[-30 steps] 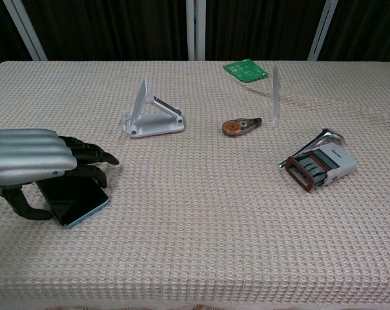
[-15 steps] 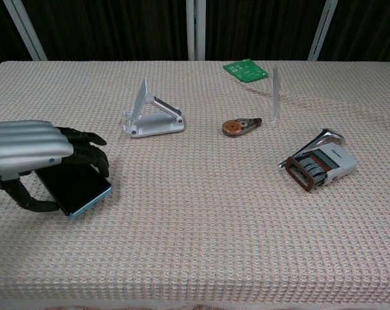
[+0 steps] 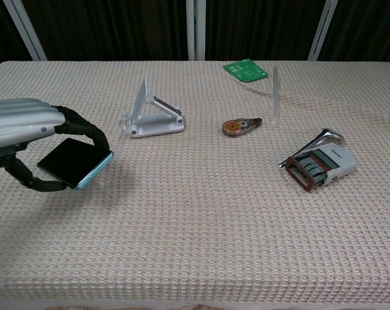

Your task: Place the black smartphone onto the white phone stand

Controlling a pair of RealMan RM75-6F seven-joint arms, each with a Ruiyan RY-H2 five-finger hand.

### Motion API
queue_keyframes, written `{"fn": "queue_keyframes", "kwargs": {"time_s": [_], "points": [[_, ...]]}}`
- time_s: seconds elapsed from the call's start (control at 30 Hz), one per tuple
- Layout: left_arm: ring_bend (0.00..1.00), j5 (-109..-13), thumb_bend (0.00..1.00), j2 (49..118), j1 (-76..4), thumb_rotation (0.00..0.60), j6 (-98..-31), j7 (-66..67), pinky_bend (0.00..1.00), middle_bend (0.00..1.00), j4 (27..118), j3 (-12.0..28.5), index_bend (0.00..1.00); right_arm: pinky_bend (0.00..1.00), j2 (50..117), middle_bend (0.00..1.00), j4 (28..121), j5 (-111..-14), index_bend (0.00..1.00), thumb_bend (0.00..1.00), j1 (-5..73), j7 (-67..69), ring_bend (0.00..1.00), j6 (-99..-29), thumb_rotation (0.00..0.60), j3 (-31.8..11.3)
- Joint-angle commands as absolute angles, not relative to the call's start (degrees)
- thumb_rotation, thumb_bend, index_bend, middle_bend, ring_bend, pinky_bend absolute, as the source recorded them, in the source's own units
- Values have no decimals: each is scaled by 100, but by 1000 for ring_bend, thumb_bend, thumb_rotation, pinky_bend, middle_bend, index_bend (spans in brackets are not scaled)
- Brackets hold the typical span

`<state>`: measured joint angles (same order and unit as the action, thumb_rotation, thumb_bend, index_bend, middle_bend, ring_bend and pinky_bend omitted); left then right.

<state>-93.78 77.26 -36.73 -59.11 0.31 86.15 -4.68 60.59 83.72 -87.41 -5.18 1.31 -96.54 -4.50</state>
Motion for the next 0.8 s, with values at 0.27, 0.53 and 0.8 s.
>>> {"fn": "queue_keyframes", "kwargs": {"time_s": [0.27, 0.53, 0.8], "points": [[262, -8337, 508, 7428, -3330, 600, -6332, -1896, 187, 734, 8642, 240, 673, 0, 6090, 0, 8273, -8788, 0, 209, -460, 238, 0, -9581, 600, -442], [289, -6998, 509, 7355, -3077, 600, -6293, -2694, 185, 762, 9249, 916, 670, 0, 6089, 0, 8268, -8776, 0, 209, -456, 254, 0, -9600, 600, -462], [325, -6009, 512, 7849, -3128, 600, -6925, -1619, 183, 785, 10263, 1606, 680, 0, 6053, 0, 8327, -8791, 0, 209, -438, 168, 0, -9587, 600, -463]]}}
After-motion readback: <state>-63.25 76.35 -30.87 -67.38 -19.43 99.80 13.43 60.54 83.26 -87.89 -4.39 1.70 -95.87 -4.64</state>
